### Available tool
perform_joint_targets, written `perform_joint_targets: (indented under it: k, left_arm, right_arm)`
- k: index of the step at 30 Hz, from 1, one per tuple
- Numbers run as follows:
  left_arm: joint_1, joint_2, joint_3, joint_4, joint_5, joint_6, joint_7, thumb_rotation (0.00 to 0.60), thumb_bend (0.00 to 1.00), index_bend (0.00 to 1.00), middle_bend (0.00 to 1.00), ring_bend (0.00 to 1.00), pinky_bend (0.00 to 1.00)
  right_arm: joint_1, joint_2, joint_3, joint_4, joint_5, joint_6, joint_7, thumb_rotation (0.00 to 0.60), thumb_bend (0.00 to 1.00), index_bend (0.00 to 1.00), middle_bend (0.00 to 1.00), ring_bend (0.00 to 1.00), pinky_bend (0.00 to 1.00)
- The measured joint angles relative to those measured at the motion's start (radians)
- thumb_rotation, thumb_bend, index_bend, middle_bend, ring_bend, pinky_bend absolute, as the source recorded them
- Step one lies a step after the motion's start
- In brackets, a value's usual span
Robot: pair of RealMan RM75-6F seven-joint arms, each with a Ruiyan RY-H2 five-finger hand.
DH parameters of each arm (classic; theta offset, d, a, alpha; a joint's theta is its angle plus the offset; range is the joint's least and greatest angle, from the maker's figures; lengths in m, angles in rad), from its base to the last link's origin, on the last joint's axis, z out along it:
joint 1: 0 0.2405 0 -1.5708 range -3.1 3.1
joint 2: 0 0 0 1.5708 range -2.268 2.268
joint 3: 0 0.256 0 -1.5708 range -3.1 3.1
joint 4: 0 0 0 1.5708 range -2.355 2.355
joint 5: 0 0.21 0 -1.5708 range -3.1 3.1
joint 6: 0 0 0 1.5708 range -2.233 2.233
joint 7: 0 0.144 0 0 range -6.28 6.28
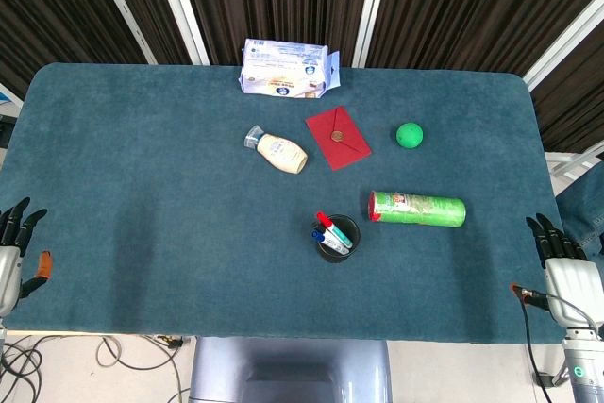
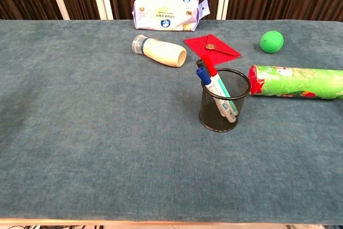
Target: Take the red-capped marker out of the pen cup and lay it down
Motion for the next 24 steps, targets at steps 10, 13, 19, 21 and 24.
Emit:
perform_joint_targets:
  k: [10,13,19,21,24]
  left_arm:
    - [0.002,0.001,0.003,-0.001,0.008,0.005,0.001,0.600,0.49,0.13,0.01,0.04,0.05]
    - [0.004,0.000,0.004,-0.001,0.011,0.010,0.000,0.600,0.49,0.13,0.01,0.04,0.05]
    - [0.008,0.002,0.000,-0.001,0.006,0.016,-0.014,0.600,0.49,0.13,0.01,0.04,0.05]
    - [0.008,0.002,0.001,0.000,0.010,0.018,-0.015,0.600,0.49,0.13,0.01,0.04,0.05]
    - [0.010,0.001,0.001,0.004,0.012,0.022,-0.016,0.600,0.49,0.13,0.01,0.04,0.05]
  right_arm:
    - [0.002,0.006,-0.008,-0.007,0.003,-0.020,-0.015,0.600,0.10,0.02,0.07,0.16,0.23]
    - [0.004,0.015,-0.012,-0.025,0.007,-0.033,-0.016,0.600,0.10,0.02,0.07,0.16,0.23]
    - [0.006,0.029,-0.014,-0.036,0.001,-0.040,0.043,0.600,0.10,0.02,0.07,0.16,0.23]
    - [0.006,0.033,-0.015,-0.036,-0.004,-0.040,0.056,0.600,0.10,0.02,0.07,0.16,0.23]
    - [0.005,0.035,-0.015,-0.035,-0.008,-0.038,0.072,0.600,0.10,0.02,0.07,0.16,0.23]
